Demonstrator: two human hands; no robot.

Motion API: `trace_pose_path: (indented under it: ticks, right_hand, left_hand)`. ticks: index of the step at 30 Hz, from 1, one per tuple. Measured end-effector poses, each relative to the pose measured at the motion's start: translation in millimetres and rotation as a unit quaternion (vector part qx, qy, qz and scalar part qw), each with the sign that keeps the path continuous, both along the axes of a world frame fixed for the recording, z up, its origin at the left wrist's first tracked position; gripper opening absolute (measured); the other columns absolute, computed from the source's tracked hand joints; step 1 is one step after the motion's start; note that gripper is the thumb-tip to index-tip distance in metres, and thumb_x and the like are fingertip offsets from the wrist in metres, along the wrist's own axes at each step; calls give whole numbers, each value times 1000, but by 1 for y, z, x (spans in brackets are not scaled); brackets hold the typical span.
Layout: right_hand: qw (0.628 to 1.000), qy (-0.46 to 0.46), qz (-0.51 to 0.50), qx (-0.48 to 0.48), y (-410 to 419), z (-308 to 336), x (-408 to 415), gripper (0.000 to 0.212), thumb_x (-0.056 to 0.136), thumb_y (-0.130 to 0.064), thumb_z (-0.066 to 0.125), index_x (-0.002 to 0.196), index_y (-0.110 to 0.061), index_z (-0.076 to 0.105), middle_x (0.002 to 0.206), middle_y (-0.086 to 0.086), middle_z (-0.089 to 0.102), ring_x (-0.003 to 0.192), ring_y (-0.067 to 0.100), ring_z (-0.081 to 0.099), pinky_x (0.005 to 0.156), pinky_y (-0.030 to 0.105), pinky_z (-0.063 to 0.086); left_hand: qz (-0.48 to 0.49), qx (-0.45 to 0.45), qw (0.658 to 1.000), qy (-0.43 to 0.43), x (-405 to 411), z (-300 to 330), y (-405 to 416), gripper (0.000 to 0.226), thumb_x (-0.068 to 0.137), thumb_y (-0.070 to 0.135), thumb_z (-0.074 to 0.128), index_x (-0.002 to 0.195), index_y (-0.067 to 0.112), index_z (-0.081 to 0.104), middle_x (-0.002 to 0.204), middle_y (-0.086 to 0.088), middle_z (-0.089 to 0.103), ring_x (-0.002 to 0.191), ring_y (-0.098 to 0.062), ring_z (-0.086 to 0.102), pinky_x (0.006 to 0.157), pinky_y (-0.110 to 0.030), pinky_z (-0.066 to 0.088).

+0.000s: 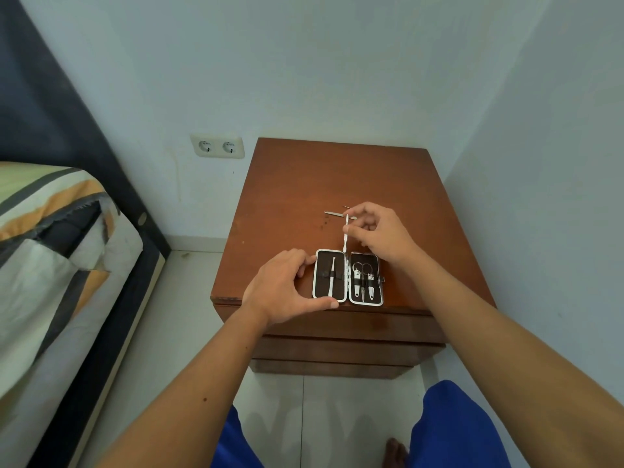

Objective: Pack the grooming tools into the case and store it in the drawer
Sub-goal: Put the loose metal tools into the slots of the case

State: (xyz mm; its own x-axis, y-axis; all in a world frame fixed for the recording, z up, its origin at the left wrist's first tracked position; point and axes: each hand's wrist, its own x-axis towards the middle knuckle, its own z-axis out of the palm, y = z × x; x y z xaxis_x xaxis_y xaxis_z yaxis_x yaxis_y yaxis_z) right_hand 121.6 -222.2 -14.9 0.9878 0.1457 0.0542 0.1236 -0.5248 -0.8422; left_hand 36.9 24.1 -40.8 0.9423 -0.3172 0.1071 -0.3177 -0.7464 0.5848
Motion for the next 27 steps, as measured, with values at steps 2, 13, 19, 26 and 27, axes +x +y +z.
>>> trace_pose_path:
  ticks: [2,13,19,26,27]
  right_hand:
    - [999,-4,21,29,8,4,-4,27,90,-22,81,113,-29,70,82,-3,79,65,6,61,73,38,56]
    - [1000,2,29,9,33,-12,-22,25,86,-24,85,105,-25,68,80,-8,80,58,-2,55,71,26,45]
    - [999,-4,32,-24,36,-14,-24,28,81,-31,88,102,-28,70,81,-12,77,67,1,52,71,25,46]
    - [985,-49,82,-146,33,-16,-27,33,79,-47,87,105,-33,74,104,-14,63,101,8,51,86,26,43]
    - [982,-49,91,-157,32,-15,-28,35,79,-49,86,108,-34,74,107,-15,61,105,8,49,90,27,44]
  left_hand:
    - [-1,0,1000,-3,0,0,0,75,62,86,79,112,34,57,94,17,55,89,-6,54,74,-26,48]
    - [1,1,1000,-17,0,-1,-1,76,62,86,79,109,29,60,91,14,54,86,-8,53,74,-25,46]
    - [4,7,1000,-12,1,-2,0,78,61,88,77,107,28,60,91,15,53,87,-7,53,76,-28,50]
    - [2,10,1000,-15,0,-1,-1,77,62,87,77,107,27,59,91,15,52,87,-9,53,76,-28,49]
    - [2,11,1000,-14,0,-2,-1,78,63,88,77,108,27,59,92,15,52,87,-8,53,76,-27,49]
